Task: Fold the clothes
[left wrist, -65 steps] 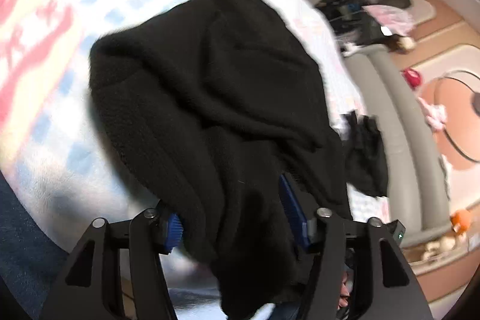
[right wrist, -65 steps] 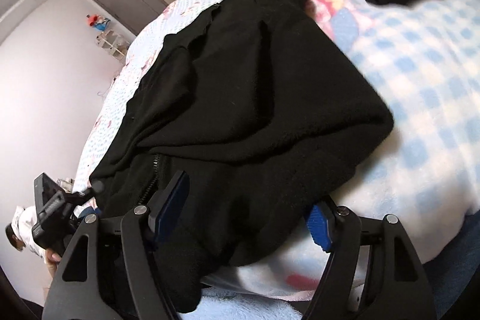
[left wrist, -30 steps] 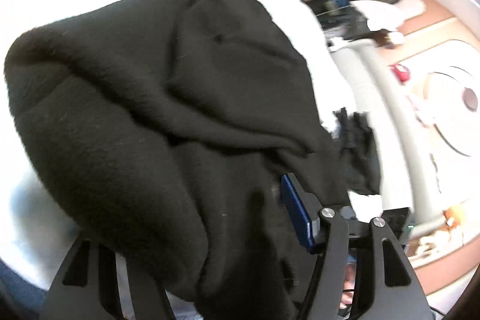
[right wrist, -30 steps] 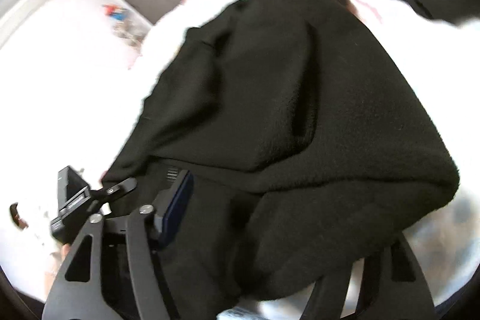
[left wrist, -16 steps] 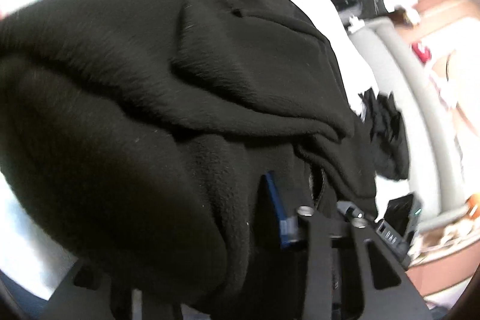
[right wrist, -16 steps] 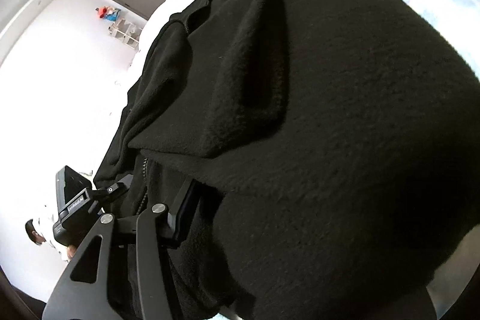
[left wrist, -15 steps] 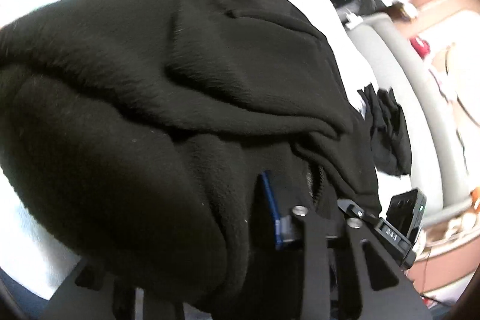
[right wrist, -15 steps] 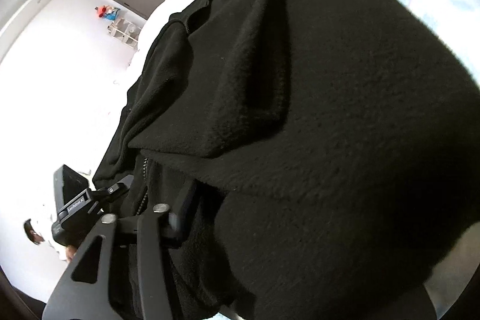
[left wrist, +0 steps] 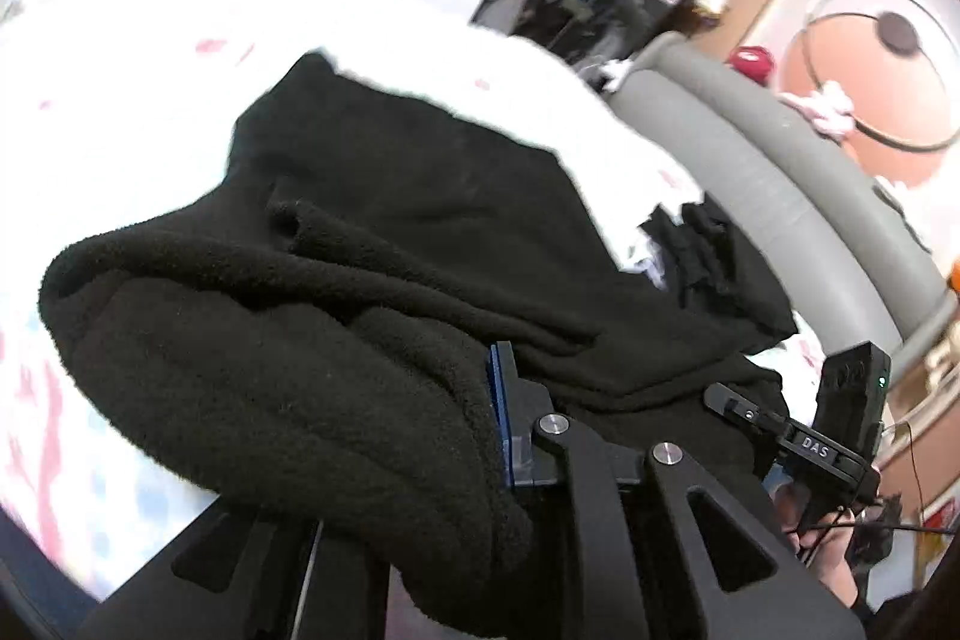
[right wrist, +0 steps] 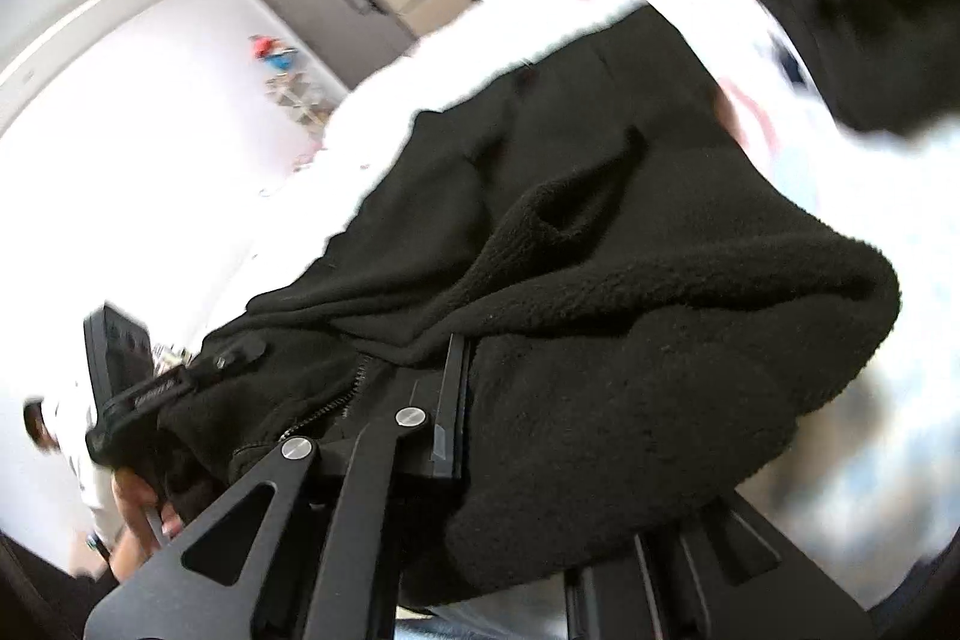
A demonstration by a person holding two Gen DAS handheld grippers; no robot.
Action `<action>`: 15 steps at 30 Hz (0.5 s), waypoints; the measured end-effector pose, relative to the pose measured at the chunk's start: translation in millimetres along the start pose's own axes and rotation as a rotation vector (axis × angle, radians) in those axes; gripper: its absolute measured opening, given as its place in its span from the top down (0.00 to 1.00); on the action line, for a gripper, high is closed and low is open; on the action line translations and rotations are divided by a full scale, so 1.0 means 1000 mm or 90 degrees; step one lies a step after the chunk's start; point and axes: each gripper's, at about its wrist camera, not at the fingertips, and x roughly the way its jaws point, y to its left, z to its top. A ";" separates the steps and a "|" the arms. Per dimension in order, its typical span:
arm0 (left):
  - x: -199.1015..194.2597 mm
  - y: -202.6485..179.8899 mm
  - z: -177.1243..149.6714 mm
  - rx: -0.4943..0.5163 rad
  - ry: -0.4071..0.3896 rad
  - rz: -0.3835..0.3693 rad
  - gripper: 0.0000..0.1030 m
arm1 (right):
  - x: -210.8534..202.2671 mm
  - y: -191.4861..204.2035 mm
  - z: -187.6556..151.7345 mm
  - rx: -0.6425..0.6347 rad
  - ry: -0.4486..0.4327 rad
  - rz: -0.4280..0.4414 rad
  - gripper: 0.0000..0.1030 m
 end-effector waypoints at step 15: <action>0.001 0.008 -0.011 0.011 -0.001 -0.087 0.89 | -0.008 -0.021 -0.019 0.008 -0.039 -0.039 0.95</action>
